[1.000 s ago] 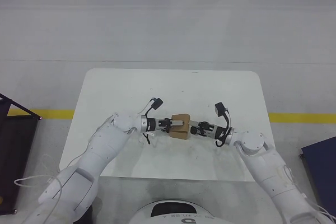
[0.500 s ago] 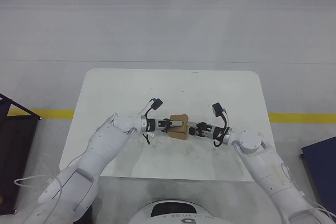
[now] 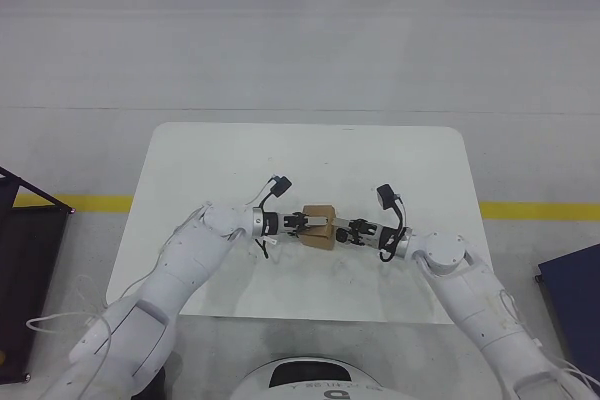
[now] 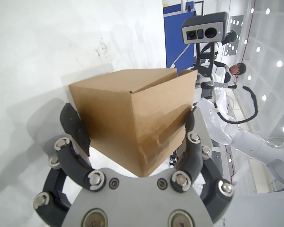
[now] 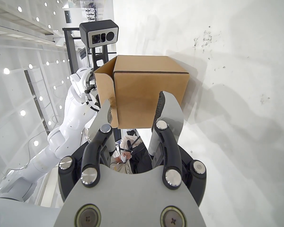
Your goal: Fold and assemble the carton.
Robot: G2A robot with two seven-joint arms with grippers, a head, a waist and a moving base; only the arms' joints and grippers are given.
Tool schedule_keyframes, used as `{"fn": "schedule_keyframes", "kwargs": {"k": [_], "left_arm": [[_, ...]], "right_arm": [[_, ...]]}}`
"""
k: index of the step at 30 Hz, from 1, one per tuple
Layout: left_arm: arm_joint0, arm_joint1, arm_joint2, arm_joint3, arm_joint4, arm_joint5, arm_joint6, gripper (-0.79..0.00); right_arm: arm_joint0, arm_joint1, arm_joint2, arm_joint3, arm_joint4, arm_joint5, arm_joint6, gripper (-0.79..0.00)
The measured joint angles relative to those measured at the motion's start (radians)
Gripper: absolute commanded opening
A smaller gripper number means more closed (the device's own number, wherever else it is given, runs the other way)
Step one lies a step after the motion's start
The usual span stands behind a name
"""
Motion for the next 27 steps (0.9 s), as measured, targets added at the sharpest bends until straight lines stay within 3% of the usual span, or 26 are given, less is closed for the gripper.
{"fn": "schedule_keyframes", "kwargs": {"k": [16, 27], "left_arm": [[-0.003, -0.003, 0.004, 0.004, -0.003, 0.000, -0.001, 0.000], [-0.002, -0.003, 0.003, 0.005, -0.006, -0.006, 0.001, 0.000]], "right_arm": [[0.005, 0.001, -0.005, 0.007, 0.002, -0.006, 0.007, -0.443], [0.003, 0.002, -0.006, 0.006, 0.004, -0.010, 0.003, -0.419]]}}
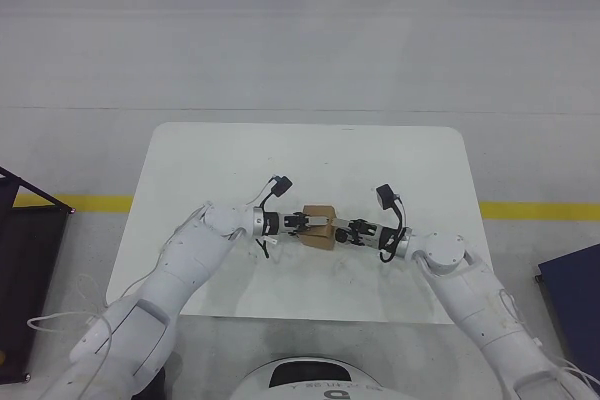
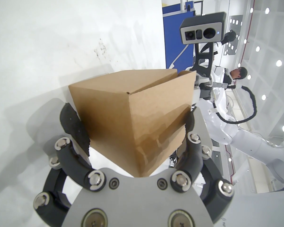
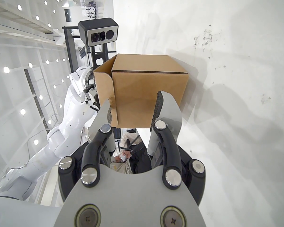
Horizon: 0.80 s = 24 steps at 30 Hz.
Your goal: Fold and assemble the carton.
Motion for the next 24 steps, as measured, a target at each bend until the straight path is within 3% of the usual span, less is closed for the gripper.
{"fn": "schedule_keyframes", "kwargs": {"k": [24], "left_arm": [[0.004, 0.001, -0.002, -0.009, -0.007, 0.000, -0.002, 0.000]], "right_arm": [[-0.008, 0.004, -0.003, -0.017, -0.009, 0.004, 0.001, -0.416]]}}
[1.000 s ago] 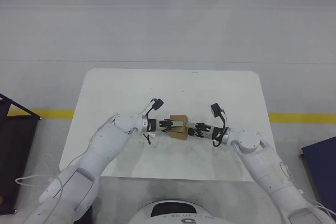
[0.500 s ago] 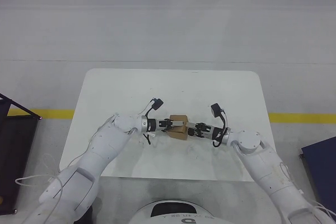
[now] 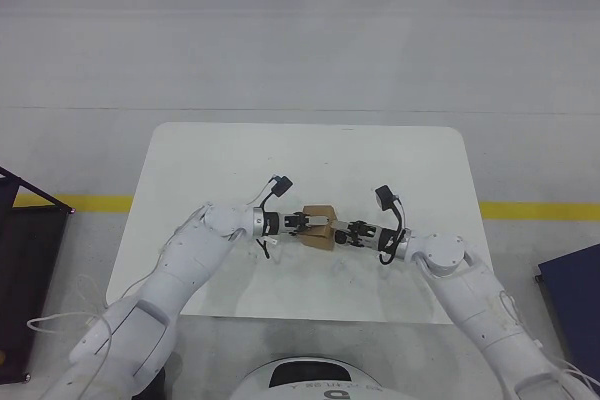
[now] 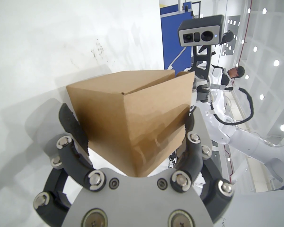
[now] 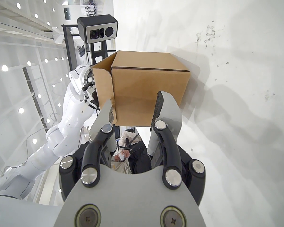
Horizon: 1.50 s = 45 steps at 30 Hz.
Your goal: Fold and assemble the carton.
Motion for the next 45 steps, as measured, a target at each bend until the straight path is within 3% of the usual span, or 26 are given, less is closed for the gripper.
{"fn": "schedule_keyframes", "kwargs": {"k": [31, 41, 45], "left_arm": [[-0.002, 0.000, -0.001, 0.004, -0.003, -0.002, 0.001, 0.000], [-0.002, -0.001, -0.002, 0.005, -0.009, -0.006, -0.001, 0.000], [-0.003, -0.001, -0.002, 0.005, -0.009, -0.006, -0.001, 0.000]], "right_arm": [[0.002, 0.003, -0.005, -0.006, -0.004, 0.000, 0.004, -0.397], [0.002, 0.005, -0.003, -0.005, -0.001, -0.003, 0.000, -0.329], [0.000, 0.005, -0.002, -0.007, -0.001, -0.004, -0.002, -0.345]]}}
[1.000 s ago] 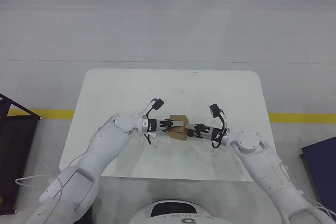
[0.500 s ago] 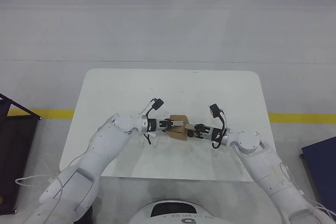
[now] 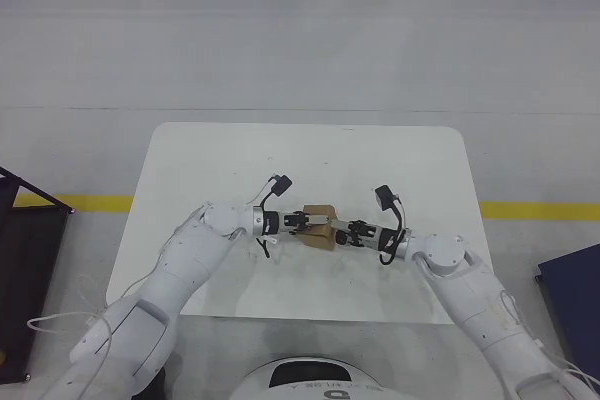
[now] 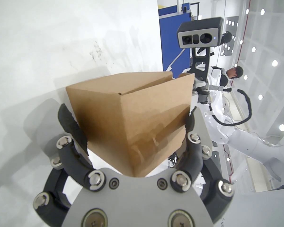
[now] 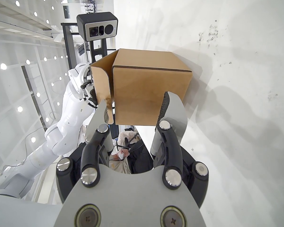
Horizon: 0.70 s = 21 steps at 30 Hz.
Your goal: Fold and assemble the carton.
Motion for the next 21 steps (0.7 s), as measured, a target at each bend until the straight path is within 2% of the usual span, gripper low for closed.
{"fn": "schedule_keyframes", "kwargs": {"k": [10, 21], "left_arm": [[0.000, 0.000, -0.001, 0.002, -0.002, -0.003, 0.000, 0.000], [0.000, 0.000, 0.000, 0.002, -0.002, -0.003, -0.004, 0.000]], "right_arm": [[0.001, 0.000, -0.005, -0.003, -0.003, 0.005, 0.002, -0.394], [0.006, -0.003, -0.023, -0.004, -0.013, 0.015, -0.004, -0.394]]}}
